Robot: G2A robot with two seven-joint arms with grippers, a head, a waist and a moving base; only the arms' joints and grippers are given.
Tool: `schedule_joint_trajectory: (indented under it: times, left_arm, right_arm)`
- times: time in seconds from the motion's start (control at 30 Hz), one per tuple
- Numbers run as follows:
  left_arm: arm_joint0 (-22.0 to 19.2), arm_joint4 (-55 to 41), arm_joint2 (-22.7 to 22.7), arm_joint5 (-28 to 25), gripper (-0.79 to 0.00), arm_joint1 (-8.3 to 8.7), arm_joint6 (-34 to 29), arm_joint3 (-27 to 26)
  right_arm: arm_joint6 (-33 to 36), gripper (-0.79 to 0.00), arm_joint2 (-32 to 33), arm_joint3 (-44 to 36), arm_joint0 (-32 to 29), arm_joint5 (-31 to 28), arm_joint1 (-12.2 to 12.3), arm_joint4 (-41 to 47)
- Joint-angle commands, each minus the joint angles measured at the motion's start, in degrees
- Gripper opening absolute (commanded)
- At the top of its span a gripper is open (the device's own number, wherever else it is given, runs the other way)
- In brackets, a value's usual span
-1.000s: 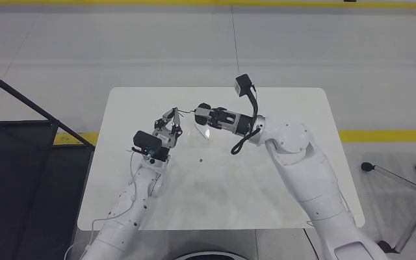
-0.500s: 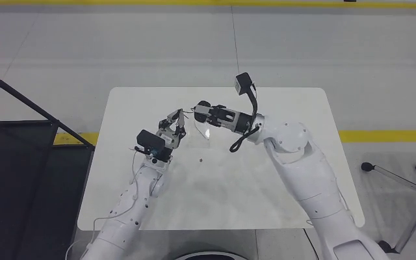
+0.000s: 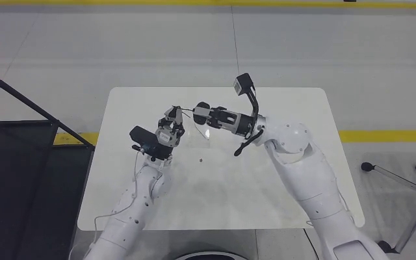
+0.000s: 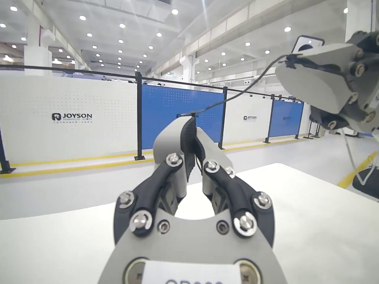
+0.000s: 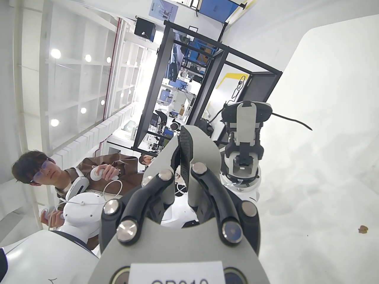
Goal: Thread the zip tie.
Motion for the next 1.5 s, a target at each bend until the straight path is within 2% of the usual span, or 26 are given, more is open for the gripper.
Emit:
schedule_joint_trajectory:
  times: [0.0,0.37,0.7,0.73,0.8,0.97,1.13,1.27,1.47]
  left_arm:
    - [-0.04,-1.36,0.11,-1.71,-0.785,-0.10,-0.18,-0.10]
    - [0.34,-3.97,-0.36,-5.80,-0.785,-0.33,0.81,-0.63]
    - [0.49,-3.49,-0.70,-6.54,-0.785,-0.42,0.26,-0.65]
    - [0.48,-3.48,-0.76,-6.57,-0.785,-0.43,0.22,-0.70]
    - [0.52,-3.76,-1.02,-6.66,-0.785,-0.44,0.21,-0.92]
    - [1.02,-6.31,-2.41,-7.56,-0.785,-0.42,0.10,-2.12]
    - [1.91,-11.68,-4.20,-11.70,-0.785,-0.30,-1.61,-3.97]
    - [2.42,-15.42,-4.85,-16.13,-0.785,-0.21,-3.88,-5.14]
    - [2.51,-14.83,-5.49,-15.98,-0.785,-0.09,-4.75,-5.50]
  right_arm:
    - [0.14,-0.785,-0.07,0.06,-0.01,-0.18,0.00,-0.07]
    - [-0.43,-0.785,-1.44,1.48,1.25,2.63,-0.15,-2.52]
    - [-2.00,-0.785,-1.21,1.03,0.59,1.35,-0.20,-2.51]
    - [-1.85,-0.545,-1.36,1.06,0.70,1.96,-0.20,-2.76]
    - [-1.93,0.000,-1.45,1.04,0.99,2.84,-0.20,-3.28]
    - [-1.68,0.000,0.08,1.28,0.94,3.50,0.17,-3.67]
    - [-0.07,0.000,1.32,2.59,0.38,5.32,0.79,-5.51]
    - [-1.73,0.000,-0.38,4.32,1.62,13.64,0.80,-10.87]
    - [-2.13,0.000,-0.48,4.33,1.70,14.16,0.76,-10.99]
